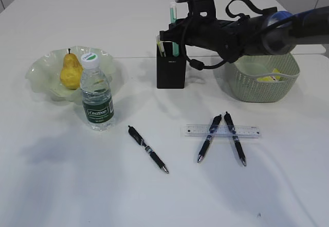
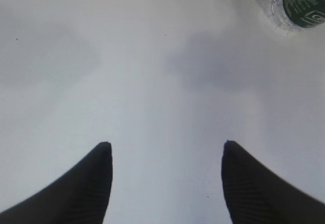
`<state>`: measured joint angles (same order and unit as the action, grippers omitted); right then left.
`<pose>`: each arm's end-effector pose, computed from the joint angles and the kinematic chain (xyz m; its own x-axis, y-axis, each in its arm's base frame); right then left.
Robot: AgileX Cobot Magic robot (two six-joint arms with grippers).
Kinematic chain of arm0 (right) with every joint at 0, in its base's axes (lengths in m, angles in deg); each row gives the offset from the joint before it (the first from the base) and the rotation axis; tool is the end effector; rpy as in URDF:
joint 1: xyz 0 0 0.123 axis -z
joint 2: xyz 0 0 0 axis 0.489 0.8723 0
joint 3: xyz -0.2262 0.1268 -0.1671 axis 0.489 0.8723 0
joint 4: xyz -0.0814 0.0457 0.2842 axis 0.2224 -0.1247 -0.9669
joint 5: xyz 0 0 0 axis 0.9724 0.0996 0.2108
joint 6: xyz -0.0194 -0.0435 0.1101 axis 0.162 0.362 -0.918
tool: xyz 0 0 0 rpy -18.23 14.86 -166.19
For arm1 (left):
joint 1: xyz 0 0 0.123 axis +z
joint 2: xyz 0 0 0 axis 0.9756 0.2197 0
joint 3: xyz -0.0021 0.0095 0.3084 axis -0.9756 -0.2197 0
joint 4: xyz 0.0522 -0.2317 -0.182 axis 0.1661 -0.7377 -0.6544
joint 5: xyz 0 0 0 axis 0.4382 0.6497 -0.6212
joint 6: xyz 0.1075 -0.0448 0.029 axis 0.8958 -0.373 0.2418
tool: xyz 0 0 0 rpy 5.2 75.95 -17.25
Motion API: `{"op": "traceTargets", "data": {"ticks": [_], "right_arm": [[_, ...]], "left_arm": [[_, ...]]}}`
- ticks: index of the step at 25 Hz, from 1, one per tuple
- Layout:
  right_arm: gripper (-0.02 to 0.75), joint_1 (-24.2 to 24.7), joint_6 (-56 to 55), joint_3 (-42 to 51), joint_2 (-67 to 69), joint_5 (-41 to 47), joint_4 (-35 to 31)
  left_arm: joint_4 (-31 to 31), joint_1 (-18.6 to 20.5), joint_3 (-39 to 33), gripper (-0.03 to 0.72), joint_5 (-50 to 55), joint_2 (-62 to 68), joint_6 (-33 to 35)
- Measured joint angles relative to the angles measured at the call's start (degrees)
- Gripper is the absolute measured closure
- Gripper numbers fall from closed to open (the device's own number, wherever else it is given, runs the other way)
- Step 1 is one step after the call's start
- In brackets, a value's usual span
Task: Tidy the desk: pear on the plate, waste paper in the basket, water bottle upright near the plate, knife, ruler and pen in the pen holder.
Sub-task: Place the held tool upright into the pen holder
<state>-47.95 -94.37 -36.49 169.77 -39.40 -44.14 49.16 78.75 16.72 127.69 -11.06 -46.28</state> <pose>0.5769 0.1999 0.1698 -0.2973 -0.0797 -0.9514 -0.3484 0.9368 0.0304 0.2750 -0.0032 0.2642 -0.9041 -0.1757 -0.3894 -0.1310 0.9816 -0.1388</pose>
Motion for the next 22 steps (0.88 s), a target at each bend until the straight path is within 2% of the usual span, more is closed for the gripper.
{"op": "traceTargets", "data": {"ticks": [6,14,22], "right_arm": [[0.618,0.0,0.0,0.0,1.3,-0.4,0.0],[0.464,0.0,0.0,0.0,1.3,-0.4,0.0],[0.452,0.0,0.0,0.0,-1.4,7.9,0.0]], "left_arm": [[0.0,0.0,0.0,0.214,0.0,0.0,0.0],[0.0,0.0,0.0,0.214,0.0,0.0,0.0],[0.0,0.0,0.0,0.214,0.0,0.0,0.0]]}}
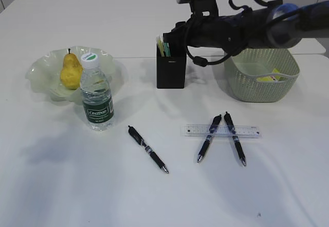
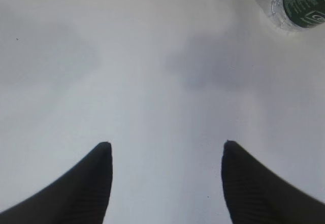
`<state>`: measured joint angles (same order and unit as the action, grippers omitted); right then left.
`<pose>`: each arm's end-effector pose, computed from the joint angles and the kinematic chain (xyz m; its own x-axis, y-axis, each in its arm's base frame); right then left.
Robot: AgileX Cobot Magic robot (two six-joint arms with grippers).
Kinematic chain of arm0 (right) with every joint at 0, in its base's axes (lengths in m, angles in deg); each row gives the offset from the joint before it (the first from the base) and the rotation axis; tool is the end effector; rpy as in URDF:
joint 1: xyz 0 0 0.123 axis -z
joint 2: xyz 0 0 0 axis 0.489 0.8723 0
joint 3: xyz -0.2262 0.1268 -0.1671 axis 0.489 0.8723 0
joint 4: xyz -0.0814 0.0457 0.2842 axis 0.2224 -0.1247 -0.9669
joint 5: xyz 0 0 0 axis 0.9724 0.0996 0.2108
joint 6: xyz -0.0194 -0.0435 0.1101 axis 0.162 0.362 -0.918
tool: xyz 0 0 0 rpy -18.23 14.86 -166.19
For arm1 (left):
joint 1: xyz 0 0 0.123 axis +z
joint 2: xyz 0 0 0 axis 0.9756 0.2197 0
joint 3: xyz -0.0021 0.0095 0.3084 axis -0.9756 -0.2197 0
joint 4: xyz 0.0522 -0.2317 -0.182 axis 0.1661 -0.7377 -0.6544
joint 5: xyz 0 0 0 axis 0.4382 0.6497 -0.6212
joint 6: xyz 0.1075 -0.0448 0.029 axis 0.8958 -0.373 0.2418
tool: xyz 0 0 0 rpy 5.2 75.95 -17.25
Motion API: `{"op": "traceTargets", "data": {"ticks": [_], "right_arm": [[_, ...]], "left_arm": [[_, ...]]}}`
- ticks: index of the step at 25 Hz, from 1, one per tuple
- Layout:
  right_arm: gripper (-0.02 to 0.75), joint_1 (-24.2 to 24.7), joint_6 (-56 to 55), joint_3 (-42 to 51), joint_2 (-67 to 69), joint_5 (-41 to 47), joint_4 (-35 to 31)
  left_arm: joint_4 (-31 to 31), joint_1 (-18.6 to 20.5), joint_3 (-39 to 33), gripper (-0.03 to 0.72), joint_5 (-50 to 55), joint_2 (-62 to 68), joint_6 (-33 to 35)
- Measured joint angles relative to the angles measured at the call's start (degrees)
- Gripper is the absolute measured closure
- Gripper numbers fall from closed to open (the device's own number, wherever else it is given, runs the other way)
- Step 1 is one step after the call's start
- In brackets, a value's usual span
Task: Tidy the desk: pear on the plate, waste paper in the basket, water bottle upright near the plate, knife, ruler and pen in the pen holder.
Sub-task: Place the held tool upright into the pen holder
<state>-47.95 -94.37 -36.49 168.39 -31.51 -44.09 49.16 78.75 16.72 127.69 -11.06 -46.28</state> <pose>0.5714 0.1945 0.1693 -0.3935 -0.1166 -0.9119 -0.3231 0.9462 0.0185 0.2750 -0.0032 0.2642 -0.9041 -0.1757 -0.3894 -0.1310 0.9816 -0.1388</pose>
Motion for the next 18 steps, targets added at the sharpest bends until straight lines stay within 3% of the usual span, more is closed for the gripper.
{"op": "traceTargets", "data": {"ticks": [12,18], "right_arm": [[0.452,0.0,5.2,0.0,-14.2,24.5,-0.4],[0.452,0.0,19.2,0.0,-19.7,39.8,-8.3]], "left_arm": [[0.0,0.0,0.0,0.214,0.0,0.0,0.0],[0.0,0.0,0.0,0.214,0.0,0.0,0.0]]}}
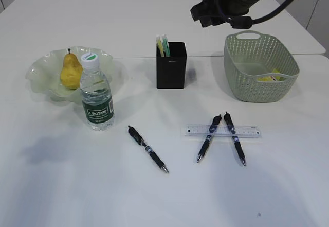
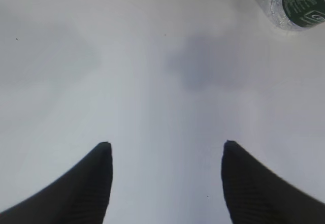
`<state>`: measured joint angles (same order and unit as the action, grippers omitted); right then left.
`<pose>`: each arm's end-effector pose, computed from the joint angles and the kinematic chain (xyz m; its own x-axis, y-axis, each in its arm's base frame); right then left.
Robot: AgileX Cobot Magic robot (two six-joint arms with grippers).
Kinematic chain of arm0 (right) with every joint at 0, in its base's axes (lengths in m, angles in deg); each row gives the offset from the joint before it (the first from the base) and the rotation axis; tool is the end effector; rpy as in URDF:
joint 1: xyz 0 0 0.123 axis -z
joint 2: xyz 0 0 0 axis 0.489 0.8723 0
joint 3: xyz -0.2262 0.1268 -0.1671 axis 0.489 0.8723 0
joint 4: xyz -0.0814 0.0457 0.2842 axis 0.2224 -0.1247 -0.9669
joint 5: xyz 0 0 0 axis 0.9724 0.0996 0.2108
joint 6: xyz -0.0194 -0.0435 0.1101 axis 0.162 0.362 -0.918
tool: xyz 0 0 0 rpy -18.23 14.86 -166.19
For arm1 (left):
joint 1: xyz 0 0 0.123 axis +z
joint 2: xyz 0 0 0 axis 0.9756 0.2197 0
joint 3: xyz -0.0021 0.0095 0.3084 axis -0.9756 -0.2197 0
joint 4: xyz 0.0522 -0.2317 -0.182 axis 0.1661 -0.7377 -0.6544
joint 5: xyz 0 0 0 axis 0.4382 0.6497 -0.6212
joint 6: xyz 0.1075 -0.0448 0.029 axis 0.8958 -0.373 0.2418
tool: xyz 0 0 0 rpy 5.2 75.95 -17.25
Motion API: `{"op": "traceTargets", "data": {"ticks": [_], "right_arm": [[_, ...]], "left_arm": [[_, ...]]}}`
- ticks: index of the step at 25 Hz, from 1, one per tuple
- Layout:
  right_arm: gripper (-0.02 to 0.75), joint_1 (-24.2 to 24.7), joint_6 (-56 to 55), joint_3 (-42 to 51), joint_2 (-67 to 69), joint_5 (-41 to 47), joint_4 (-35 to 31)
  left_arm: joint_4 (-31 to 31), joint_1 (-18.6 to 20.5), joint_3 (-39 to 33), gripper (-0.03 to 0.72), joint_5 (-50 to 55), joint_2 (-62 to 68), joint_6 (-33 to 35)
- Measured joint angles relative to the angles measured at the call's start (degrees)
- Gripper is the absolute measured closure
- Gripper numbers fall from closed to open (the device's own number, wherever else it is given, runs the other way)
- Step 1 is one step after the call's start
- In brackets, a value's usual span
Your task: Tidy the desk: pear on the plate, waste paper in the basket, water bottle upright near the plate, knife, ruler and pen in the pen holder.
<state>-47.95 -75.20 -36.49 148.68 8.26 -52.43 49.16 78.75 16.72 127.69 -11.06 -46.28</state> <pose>0.4930 0.1623 0.2961 -0.6035 -0.3743 -0.7041 -0.3989 0.9063 -0.1399 0.2750 -0.0032 0.2642 -0.9041 -0.1757 -0.3894 -0.1310 0.9816 -0.1388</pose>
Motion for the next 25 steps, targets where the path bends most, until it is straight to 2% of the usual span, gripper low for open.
{"op": "traceTargets", "data": {"ticks": [5,12,25], "right_arm": [[0.452,0.0,13.8,-0.1,-0.9,13.3,-10.1],[0.452,0.0,23.2,-0.1,-0.9,21.9,-11.3],[0.452,-1.6,47.8,-0.1,1.3,22.4,-11.7]], "left_arm": [[0.0,0.0,0.0,0.214,0.0,0.0,0.0],[0.1,0.0,0.0,0.214,0.0,0.0,0.0],[1.4,0.0,0.0,0.216,-1.2,0.0,0.0]]}}
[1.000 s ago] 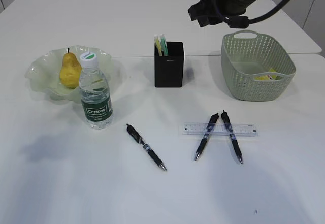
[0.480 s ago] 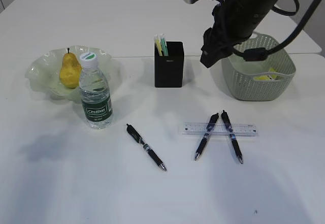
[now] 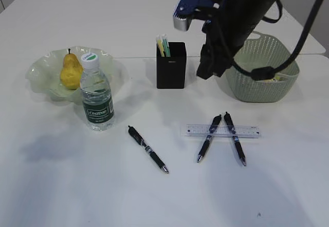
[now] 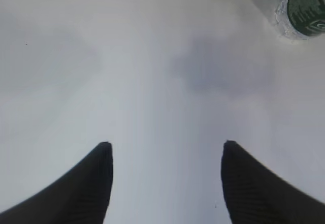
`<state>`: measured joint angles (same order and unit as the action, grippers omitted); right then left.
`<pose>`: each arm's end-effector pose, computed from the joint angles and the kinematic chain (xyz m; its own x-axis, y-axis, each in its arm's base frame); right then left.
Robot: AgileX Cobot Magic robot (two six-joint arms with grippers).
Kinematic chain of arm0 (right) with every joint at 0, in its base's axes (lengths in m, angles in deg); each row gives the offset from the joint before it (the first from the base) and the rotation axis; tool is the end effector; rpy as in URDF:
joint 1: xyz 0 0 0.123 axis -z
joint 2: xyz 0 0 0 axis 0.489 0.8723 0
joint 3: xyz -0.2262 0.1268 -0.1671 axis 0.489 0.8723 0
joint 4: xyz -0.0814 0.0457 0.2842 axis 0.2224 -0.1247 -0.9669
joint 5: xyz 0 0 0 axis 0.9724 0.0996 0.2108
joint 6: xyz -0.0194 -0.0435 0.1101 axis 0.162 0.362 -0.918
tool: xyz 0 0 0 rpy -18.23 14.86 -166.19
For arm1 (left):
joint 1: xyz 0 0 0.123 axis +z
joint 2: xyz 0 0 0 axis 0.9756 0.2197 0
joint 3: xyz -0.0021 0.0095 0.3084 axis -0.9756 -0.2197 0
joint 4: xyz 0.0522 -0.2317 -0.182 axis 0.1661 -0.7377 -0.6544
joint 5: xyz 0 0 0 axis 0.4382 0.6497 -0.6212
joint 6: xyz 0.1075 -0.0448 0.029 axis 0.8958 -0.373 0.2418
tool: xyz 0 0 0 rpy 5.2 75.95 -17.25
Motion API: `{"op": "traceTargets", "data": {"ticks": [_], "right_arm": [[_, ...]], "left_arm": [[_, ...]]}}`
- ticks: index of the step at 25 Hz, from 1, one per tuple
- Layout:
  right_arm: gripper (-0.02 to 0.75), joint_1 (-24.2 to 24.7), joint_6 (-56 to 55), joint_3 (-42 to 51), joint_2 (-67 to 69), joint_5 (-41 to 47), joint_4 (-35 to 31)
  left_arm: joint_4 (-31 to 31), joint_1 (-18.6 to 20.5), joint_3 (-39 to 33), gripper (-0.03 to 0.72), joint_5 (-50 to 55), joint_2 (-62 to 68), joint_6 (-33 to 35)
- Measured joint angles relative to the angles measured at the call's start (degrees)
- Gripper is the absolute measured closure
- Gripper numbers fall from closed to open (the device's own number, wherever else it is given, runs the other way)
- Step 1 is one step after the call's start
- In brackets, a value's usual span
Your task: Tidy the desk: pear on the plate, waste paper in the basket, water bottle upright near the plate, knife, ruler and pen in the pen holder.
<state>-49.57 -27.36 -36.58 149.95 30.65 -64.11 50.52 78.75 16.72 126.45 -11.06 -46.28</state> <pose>0.4489 0.1820 0.2604 -0.2567 -0.9072 -0.3334 -0.9145 0.3396 -0.2201 0.2772 -0.0007 0.2650 -0.8963 -0.1630 -0.4124 -0.1250 0.9851 -0.1178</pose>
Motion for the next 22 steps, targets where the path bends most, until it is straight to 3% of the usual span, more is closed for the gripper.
{"op": "traceTargets", "data": {"ticks": [7,13,22], "right_arm": [[0.447,-1.5,4.6,0.0,5.3,-0.3,0.7],[0.378,-1.6,4.9,0.0,9.2,-0.5,1.7],[0.368,-2.2,5.4,0.0,14.5,-1.2,1.7]], "left_arm": [[0.0,0.0,0.0,0.221,-1.6,0.0,0.0],[0.1,0.0,0.0,0.221,-1.7,0.0,0.0],[0.3,0.0,0.0,0.221,-1.7,0.0,0.0]]}}
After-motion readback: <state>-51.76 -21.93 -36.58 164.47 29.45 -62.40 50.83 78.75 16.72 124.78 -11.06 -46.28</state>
